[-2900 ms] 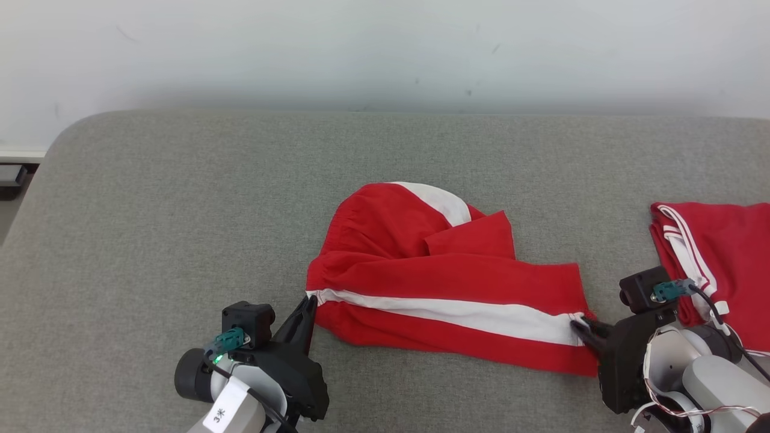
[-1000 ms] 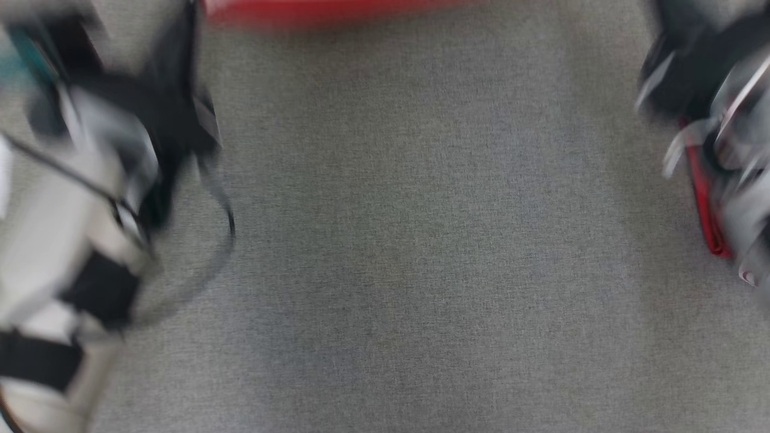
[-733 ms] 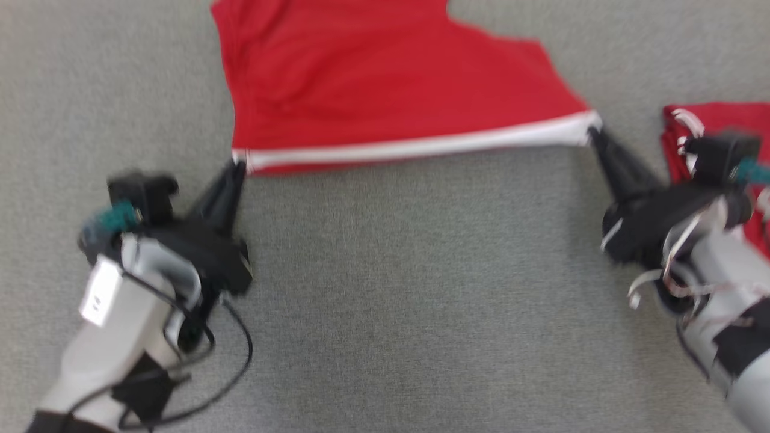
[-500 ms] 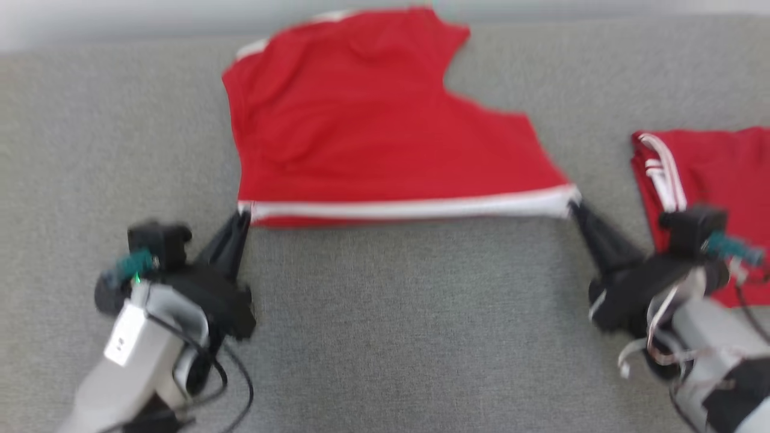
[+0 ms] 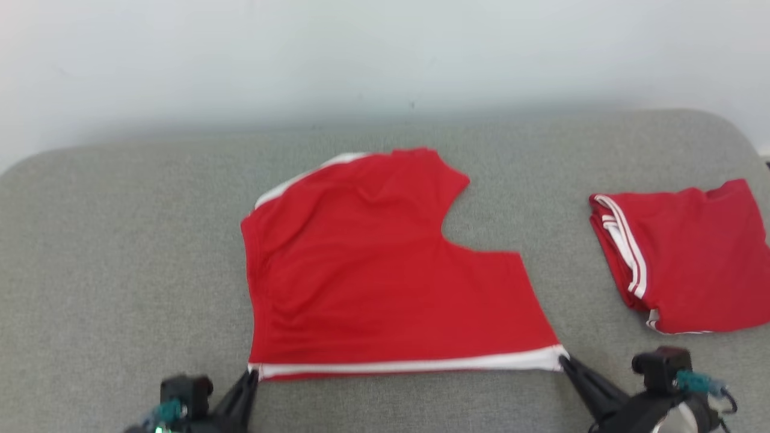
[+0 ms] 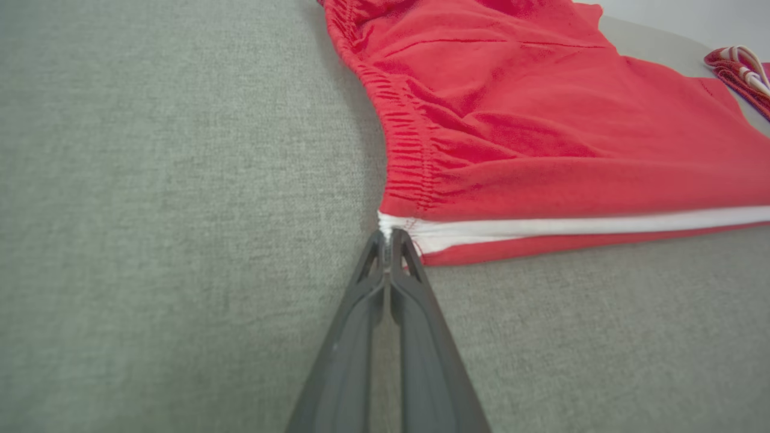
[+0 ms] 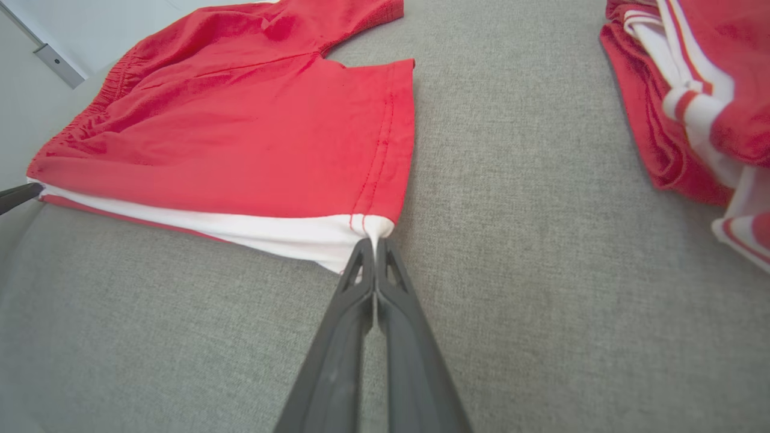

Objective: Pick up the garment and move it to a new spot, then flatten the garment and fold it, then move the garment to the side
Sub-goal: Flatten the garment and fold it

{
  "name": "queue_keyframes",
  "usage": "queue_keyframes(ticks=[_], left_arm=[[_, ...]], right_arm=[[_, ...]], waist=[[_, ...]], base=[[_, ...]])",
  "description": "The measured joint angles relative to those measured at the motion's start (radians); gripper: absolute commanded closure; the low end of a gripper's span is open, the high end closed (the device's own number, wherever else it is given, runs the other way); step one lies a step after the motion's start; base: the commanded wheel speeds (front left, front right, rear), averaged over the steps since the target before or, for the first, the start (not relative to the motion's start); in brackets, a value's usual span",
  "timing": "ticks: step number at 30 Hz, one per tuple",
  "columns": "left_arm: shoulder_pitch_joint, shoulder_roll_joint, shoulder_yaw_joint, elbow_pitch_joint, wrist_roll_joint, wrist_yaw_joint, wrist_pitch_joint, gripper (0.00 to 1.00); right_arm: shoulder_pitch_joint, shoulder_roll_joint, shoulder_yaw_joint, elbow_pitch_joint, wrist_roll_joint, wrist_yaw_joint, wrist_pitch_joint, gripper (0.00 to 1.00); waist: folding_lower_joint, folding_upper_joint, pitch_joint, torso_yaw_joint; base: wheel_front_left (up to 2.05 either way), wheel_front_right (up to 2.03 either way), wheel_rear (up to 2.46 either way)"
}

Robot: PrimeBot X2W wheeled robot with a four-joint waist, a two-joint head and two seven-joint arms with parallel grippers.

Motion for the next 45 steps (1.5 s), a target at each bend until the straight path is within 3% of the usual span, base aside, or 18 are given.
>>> queue_keyframes(ticks=[1,11,26,39,40,41,42,43,44,45], left_arm=[[0.044,0.001,-0.001,-0.009,0.0,0.019,-0.002,1.0],[0.128,0.015,-0.006,-0.037,-0.007,0.037,-0.004,1.0],[0.159,-0.002,-0.006,-0.017,-0.016,0.045,-0.003,1.0],[0.153,-0.026,-0.005,0.014,-0.026,0.044,0.005,1.0],[0.15,-0.028,-0.006,0.017,-0.026,0.044,0.005,1.0],[0.146,-0.03,-0.006,0.022,-0.026,0.044,0.006,0.85],[0.144,-0.031,-0.007,0.026,-0.026,0.043,0.007,0.54],[0.144,-0.032,-0.007,0.027,-0.026,0.043,0.007,0.24],[0.143,-0.033,-0.007,0.028,-0.026,0.043,0.007,0.0],[0.142,-0.034,-0.007,0.029,-0.026,0.043,0.007,0.0]], right_arm=[[0.034,0.0,0.011,-0.011,0.001,-0.006,0.001,1.0],[0.134,-0.015,0.017,-0.065,0.028,-0.035,0.021,1.0],[0.127,0.008,0.045,-0.023,0.028,-0.075,0.091,1.0],[0.12,0.032,0.057,0.028,0.03,-0.079,0.125,1.0],[0.117,0.034,0.057,0.031,0.03,-0.079,0.126,1.0],[0.114,0.036,0.056,0.034,0.035,-0.079,0.126,1.0],[0.109,0.039,0.053,0.036,0.042,-0.079,0.126,0.84],[0.105,0.041,0.051,0.037,0.046,-0.079,0.126,0.55],[0.103,0.043,0.049,0.038,0.046,-0.079,0.126,0.33],[0.103,0.045,0.046,0.04,0.048,-0.079,0.125,0.0]], waist=[[0.0,0.0,-0.03,-0.002],[0.0001,0.0,-0.118,-0.018],[0.0003,0.0001,-0.114,-0.015],[0.0004,0.0001,-0.102,-0.003],[0.0004,0.0001,-0.102,-0.002],[0.0003,0.0001,-0.101,-0.002],[0.0004,0.0001,-0.101,-0.001],[0.0004,0.0001,-0.101,-0.001],[0.0003,0.0001,-0.1,0.0],[0.0004,0.0001,-0.099,0.0]], base=[[0.0,0.0,0.0],[0.0,0.0,0.0],[0.0,0.0,0.0],[0.0,0.0,0.0],[0.0,0.0,0.0],[0.0,0.0,0.0],[0.0,0.0,0.0],[0.0,0.0,0.0],[0.0,0.0,0.0],[0.0,0.0,0.0]])
